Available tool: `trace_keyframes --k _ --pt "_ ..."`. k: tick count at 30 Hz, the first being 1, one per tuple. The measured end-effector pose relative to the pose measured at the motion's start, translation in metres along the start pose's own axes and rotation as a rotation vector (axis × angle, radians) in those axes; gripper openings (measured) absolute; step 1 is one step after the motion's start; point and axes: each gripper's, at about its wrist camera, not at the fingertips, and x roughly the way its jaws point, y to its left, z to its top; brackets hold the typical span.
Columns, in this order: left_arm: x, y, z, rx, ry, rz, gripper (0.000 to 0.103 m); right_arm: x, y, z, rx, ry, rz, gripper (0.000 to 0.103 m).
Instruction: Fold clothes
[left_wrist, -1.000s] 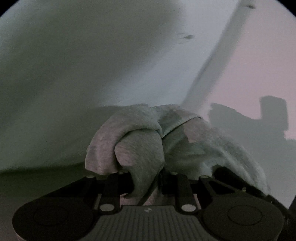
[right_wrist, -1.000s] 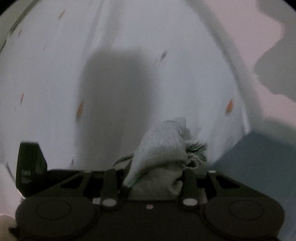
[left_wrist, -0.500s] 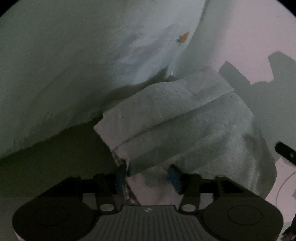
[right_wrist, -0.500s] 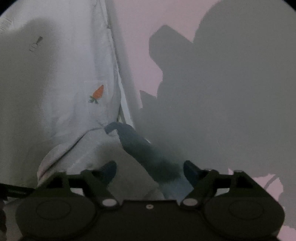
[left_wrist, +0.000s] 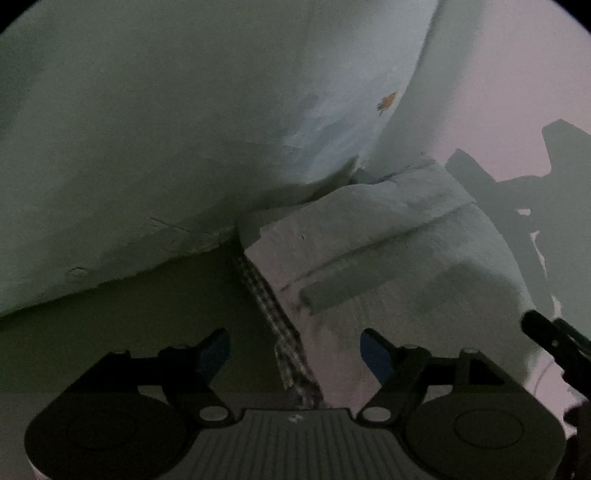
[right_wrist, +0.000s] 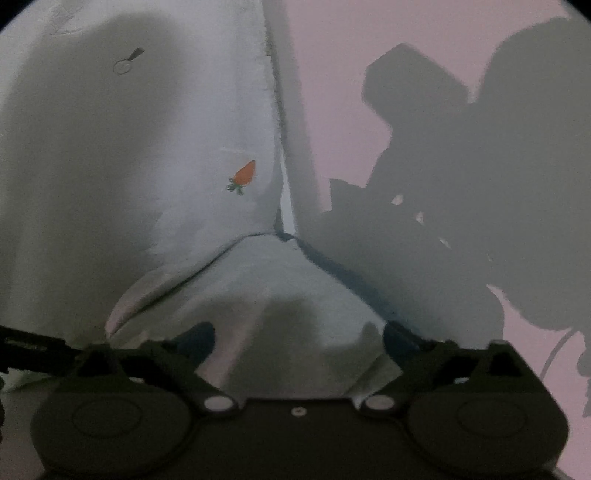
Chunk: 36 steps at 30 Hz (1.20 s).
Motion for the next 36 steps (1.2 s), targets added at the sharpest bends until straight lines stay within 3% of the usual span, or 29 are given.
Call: trace_keyframes --k 8,16,18,22,28,33,36 --pt "-0.138 0.037 -0.062 0.014 -0.111 0.048 0.080 -0.079 0.065 -0.004 -0.088 0.010 0.167 0.102" --pt "-0.312 0.069 -0.137 0.032 -0.397 0.354 0.092 -0.189 0.154 -0.010 -0.130 -0.099 0.320 0.102" --pt "-0.349 0.076 -0.154 -0.007 -0.486 0.362 0.101 -0.215 0.175 -0.014 -0.139 -0.104 0.350 0.102" --pt "-0.419 0.092 -0.185 -0.047 -0.602 0.340 0.103 -0.273 0.218 -0.029 -0.166 -0.123 0.387 0.102" --pt "-0.483 0.108 -0.226 0.026 -0.639 0.360 0.103 -0.354 0.267 -0.066 -0.128 -0.149 0.454 0.103" --pt "-0.515 0.131 -0.269 -0.033 -0.559 0.352 0.103 -0.410 0.310 -0.105 -0.198 -0.109 0.355 0.103" --pt "-0.537 0.143 -0.301 -0.079 -0.531 0.354 0.103 -0.442 0.328 -0.128 -0.207 -0.053 0.354 0.103"
